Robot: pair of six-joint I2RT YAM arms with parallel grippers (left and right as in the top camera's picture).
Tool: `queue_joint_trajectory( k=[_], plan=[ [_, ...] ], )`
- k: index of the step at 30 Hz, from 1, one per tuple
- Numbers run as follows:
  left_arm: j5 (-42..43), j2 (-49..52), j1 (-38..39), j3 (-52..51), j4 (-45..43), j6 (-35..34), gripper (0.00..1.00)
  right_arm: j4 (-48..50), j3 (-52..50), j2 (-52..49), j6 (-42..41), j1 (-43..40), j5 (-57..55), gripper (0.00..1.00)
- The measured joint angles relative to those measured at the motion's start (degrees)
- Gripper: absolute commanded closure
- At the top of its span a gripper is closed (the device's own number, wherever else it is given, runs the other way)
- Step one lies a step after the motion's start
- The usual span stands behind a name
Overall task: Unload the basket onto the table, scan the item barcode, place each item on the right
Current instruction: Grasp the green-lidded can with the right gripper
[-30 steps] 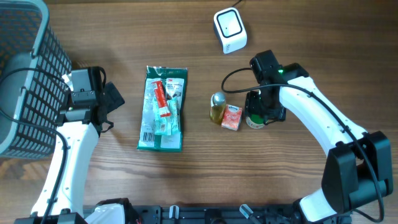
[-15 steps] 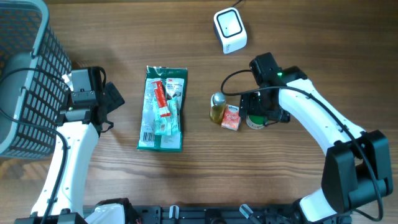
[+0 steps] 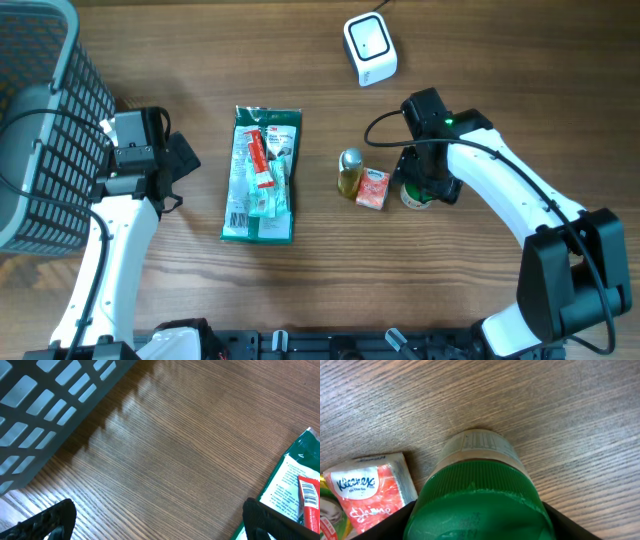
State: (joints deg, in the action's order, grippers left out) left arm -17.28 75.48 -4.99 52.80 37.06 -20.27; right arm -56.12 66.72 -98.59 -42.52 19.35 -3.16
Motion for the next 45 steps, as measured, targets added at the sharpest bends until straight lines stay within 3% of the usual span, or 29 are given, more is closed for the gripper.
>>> queue_joint_trajectory(
  k=[3,7,8,10,14,20,24,26,29,34,38,45],
  plan=[
    [0.0,0.0,0.0,0.0,0.0,0.0,0.00,0.3,0.0,0.0,1.9,0.0,-0.2,0.41],
    [0.0,0.0,0.0,0.0,0.0,0.0,0.00,0.9,0.0,0.0,12.9,0.0,-0.5,0.43],
    [0.0,0.0,0.0,0.0,0.0,0.0,0.00,0.9,0.0,0.0,15.2,0.0,-0.9,0.37],
    [0.0,0.0,0.0,0.0,0.0,0.0,0.00,1.2,0.0,0.0,19.6,0.0,-3.0,0.00],
    [0.0,0.0,0.0,0.0,0.0,0.0,0.00,2.4,0.0,-0.1,20.2,0.0,-4.7,0.00],
    [0.0,0.0,0.0,0.0,0.0,0.0,0.00,2.4,0.0,-0.1,11.8,0.0,-4.8,0.01],
    [0.0,0.0,0.0,0.0,0.0,0.0,0.00,1.7,0.0,-0.1,6.8,0.0,-4.7,0.36],
    [0.0,0.0,0.0,0.0,0.0,0.0,0.00,1.4,0.0,-0.1,5.2,0.0,-4.6,0.38],
    [0.0,0.0,0.0,0.0,0.0,0.0,0.00,1.4,0.0,-0.1,5.5,0.0,-4.6,0.36],
    [0.0,0.0,0.0,0.0,0.0,0.0,0.00,1.4,0.0,-0.2,14.2,0.0,-4.6,0.00],
    [0.0,0.0,0.0,0.0,0.0,0.0,0.00,1.9,0.0,-0.2,16.2,0.0,-4.6,0.00],
    [0.0,0.0,0.0,0.0,0.0,0.0,0.00,6.1,-3.1,-0.2,12.1,0.0,-4.6,0.00]
  ],
)
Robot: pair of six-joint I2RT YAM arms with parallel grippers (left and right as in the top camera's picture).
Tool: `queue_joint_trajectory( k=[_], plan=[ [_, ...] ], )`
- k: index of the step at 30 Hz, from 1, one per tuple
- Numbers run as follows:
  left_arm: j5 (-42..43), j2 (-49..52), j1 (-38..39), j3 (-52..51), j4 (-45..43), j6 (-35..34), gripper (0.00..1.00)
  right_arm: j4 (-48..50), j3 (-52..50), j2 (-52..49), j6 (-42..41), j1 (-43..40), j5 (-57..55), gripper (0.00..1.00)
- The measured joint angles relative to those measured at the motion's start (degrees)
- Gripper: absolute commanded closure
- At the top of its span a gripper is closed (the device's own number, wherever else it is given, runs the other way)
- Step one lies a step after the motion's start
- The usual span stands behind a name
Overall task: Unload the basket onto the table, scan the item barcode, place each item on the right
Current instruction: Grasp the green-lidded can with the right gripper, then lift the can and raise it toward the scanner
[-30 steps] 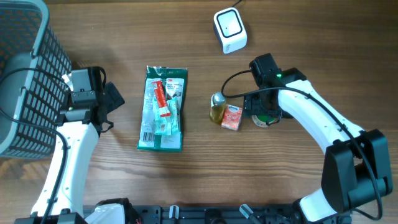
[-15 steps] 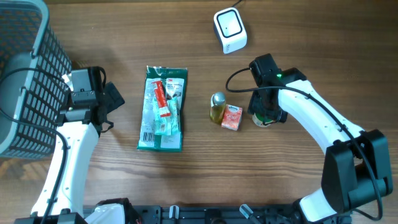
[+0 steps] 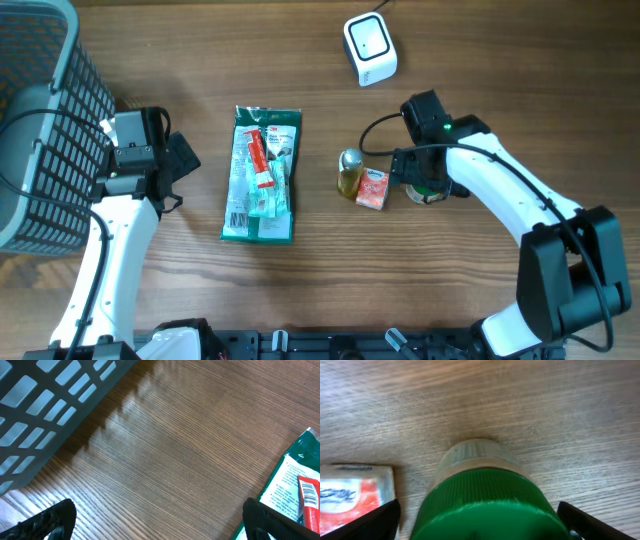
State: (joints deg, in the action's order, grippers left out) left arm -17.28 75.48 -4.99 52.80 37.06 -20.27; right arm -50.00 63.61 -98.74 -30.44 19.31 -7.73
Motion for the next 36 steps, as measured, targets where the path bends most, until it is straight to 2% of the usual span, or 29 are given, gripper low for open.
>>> queue_joint_trajectory(
  k=[3,12,13,17,18,19,27,34,35,36],
  plan=[
    [0.0,0.0,0.0,0.0,0.0,0.0,0.00,0.2,-1.7,-0.1,-1.1,-0.6,0.0,0.05],
    [0.0,0.0,0.0,0.0,0.0,0.0,0.00,6.4,-4.6,-0.1,-1.9,-1.5,2.8,0.05],
    [0.0,0.0,0.0,0.0,0.0,0.0,0.00,6.4,-4.6,-0.1,-1.9,-1.5,3.0,0.10],
    [0.0,0.0,0.0,0.0,0.0,0.0,0.00,6.4,-4.6,-0.1,-2.3,-1.5,3.2,0.13],
    [0.0,0.0,0.0,0.0,0.0,0.0,0.00,6.4,-4.6,-0.1,-2.4,-1.5,3.2,0.10],
    [0.0,0.0,0.0,0.0,0.0,0.0,0.00,6.4,-4.6,-0.1,-2.5,-1.5,3.2,0.00],
    [0.0,0.0,0.0,0.0,0.0,0.0,0.00,7.1,-4.6,-0.1,-3.7,-1.5,3.4,0.03],
    [0.0,0.0,0.0,0.0,0.0,0.0,0.00,6.4,-4.6,-0.1,-4.7,-1.5,3.5,0.00],
    [0.0,0.0,0.0,0.0,0.0,0.0,0.00,6.4,-4.6,-0.1,-4.7,-1.5,3.5,0.02],
    [0.0,0.0,0.0,0.0,0.0,0.0,0.00,6.4,-4.6,-0.1,-4.7,-1.5,3.5,0.12]
  ],
)
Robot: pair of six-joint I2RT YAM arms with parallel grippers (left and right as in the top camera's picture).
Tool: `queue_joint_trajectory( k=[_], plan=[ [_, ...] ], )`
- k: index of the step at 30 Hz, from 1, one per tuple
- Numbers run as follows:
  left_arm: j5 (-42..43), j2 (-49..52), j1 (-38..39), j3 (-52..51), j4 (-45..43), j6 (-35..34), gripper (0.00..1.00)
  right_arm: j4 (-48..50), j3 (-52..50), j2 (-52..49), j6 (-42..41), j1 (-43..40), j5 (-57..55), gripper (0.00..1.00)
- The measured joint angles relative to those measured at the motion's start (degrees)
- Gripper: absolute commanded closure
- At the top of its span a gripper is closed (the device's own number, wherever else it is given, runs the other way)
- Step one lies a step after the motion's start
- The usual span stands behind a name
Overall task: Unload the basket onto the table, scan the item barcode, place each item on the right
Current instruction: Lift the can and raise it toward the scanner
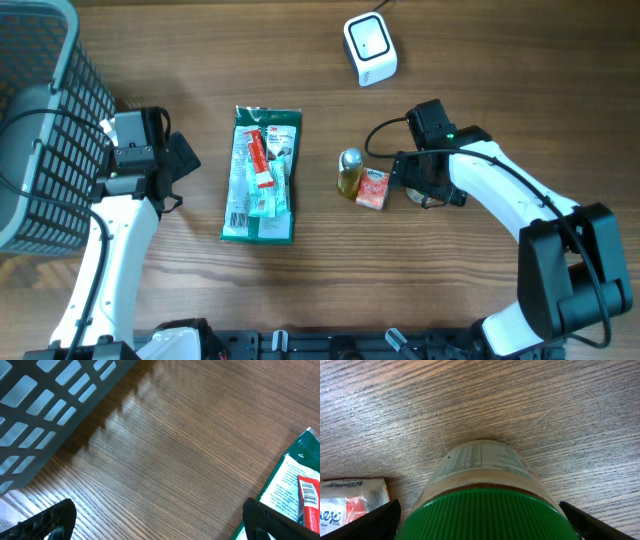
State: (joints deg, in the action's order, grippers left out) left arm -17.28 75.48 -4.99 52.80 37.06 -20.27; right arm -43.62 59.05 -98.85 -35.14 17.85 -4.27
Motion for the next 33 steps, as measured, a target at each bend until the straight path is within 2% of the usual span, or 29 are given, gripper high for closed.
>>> queue_joint_trajectory(
  k=[2,4,6,8,9,10,12,19,24,33],
  plan=[
    [0.0,0.0,0.0,0.0,0.0,0.0,0.00,0.0,0.0,0.0,-0.2,0.0,0.0,0.25],
    [0.0,0.0,0.0,0.0,0.0,0.0,0.00,-0.1,0.0,0.0,-0.5,0.0,0.2,0.33],
    [0.0,0.0,0.0,0.0,0.0,0.0,0.00,-0.1,0.0,0.0,-0.7,0.0,0.3,0.33],
    [0.0,0.0,0.0,0.0,0.0,0.0,0.00,-1.2,0.1,0.1,-0.8,-0.1,0.5,0.40],
    [0.0,0.0,0.0,0.0,0.0,0.0,0.00,-3.3,0.5,0.2,-0.8,-0.3,1.0,0.51],
    [0.0,0.0,0.0,0.0,0.0,0.0,0.00,-5.5,0.7,0.6,-0.8,-0.7,1.3,0.59],
    [0.0,0.0,0.0,0.0,0.0,0.0,0.00,-10.5,2.7,3.3,-0.8,-2.9,4.0,0.64],
    [0.0,0.0,0.0,0.0,0.0,0.0,0.00,-15.9,7.0,16.0,0.9,-7.3,23.3,0.56],
    [0.0,0.0,0.0,0.0,0.0,0.0,0.00,-22.6,7.0,16.7,0.9,-7.3,38.9,0.60],
    [0.0,0.0,0.0,0.0,0.0,0.0,0.00,-26.0,7.0,16.7,0.9,-7.3,53.2,0.60]
  ],
)
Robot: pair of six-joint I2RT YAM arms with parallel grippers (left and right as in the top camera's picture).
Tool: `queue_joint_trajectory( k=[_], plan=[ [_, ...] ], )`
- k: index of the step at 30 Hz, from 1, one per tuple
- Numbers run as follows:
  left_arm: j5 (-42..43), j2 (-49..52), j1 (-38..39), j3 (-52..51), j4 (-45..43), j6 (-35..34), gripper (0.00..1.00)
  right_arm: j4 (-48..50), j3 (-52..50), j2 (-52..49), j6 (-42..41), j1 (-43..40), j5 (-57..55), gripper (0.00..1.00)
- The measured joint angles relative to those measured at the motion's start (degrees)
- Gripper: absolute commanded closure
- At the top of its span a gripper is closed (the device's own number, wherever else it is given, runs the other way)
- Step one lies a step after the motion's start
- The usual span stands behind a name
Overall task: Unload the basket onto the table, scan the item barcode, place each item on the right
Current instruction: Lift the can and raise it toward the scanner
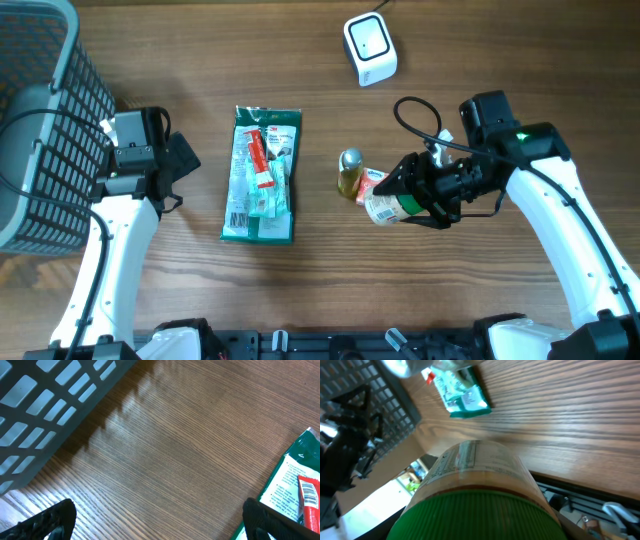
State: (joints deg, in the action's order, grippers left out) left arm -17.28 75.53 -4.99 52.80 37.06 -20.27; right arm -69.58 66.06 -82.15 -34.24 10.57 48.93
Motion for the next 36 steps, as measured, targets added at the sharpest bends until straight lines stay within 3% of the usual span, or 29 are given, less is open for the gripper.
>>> queue_joint_trajectory(
  k=[10,13,18,19,22,25,31,36],
  plan=[
    [0.0,0.0,0.0,0.0,0.0,0.0,0.00,-0.1,0.0,0.0,-0.2,0.0,2.1,0.61],
    [0.0,0.0,0.0,0.0,0.0,0.0,0.00,0.0,0.0,0.0,-0.2,0.0,0.9,0.66],
    [0.0,0.0,0.0,0.0,0.0,0.0,0.00,0.3,0.0,0.0,-0.2,0.1,-24.2,0.69],
    [0.0,0.0,0.0,0.0,0.0,0.0,0.00,0.9,0.0,0.0,-0.1,0.1,-29.0,0.77],
    [0.0,0.0,0.0,0.0,0.0,0.0,0.00,5.2,0.1,0.0,5.7,0.0,-37.7,0.84],
    [0.0,0.0,0.0,0.0,-0.1,0.0,0.00,3.3,7.5,-0.5,10.4,0.0,-40.2,0.90],
    [0.0,0.0,0.0,0.0,0.0,0.0,0.00,-7.3,35.7,-0.5,16.3,0.0,-41.3,0.89],
    [0.0,0.0,0.0,0.0,0.0,0.0,0.00,-5.5,38.1,-4.0,19.0,0.0,-41.3,0.96]
  ],
)
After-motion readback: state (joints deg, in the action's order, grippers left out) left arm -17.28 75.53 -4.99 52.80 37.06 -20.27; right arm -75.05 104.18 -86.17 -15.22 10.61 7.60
